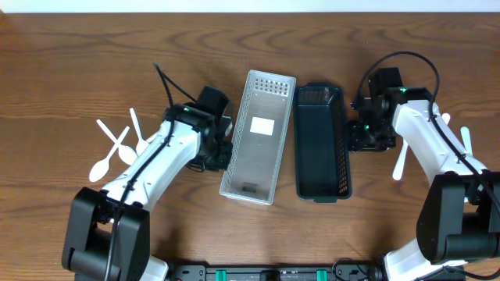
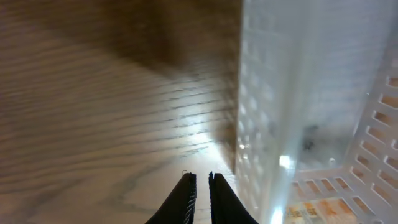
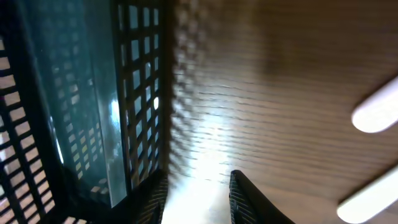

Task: Pack container

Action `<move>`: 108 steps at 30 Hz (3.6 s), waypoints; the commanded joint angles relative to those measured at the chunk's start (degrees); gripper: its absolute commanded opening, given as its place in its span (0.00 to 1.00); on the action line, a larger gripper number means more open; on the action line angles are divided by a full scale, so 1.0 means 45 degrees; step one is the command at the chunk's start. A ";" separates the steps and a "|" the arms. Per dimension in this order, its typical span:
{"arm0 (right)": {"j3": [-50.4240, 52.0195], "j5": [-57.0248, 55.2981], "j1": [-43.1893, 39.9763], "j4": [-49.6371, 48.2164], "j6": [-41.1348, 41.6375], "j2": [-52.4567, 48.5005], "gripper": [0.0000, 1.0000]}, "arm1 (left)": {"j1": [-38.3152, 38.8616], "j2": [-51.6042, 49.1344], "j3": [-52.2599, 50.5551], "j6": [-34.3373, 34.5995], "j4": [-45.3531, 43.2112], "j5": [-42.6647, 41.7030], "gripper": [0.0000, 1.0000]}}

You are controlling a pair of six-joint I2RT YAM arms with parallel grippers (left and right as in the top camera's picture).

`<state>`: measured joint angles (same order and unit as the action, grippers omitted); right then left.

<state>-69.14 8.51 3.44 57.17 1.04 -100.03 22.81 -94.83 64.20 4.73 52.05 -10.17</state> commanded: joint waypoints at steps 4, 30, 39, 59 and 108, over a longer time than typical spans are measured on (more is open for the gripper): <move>0.0058 0.0884 -0.0102 -0.0141 -0.0491 -0.0087 0.36 | 0.0777 -0.0107 -0.0053 0.0073 0.0053 -0.0981 0.12; -0.0894 -0.1205 -0.0306 -0.0345 -0.0141 0.0257 0.61 | 0.0636 0.0044 0.0131 0.0063 -0.0884 0.2191 0.51; -0.4318 -0.1321 -0.1423 0.0729 0.0874 0.1341 0.99 | -0.0437 0.1812 0.0670 0.0068 -0.0933 0.2982 0.91; -0.6533 -0.1807 -0.3657 0.0704 0.2943 -0.2652 0.99 | -0.4755 0.6509 0.0797 -0.0379 -0.0495 0.2589 0.98; -0.6528 -0.2458 -0.4075 -0.0345 0.3691 -0.7111 0.99 | -0.5697 0.3857 0.0797 -0.1428 -0.0831 0.1297 0.98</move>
<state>-98.32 -1.30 -14.15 55.64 17.43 -129.45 -2.55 -77.21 67.16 -1.32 48.21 -4.14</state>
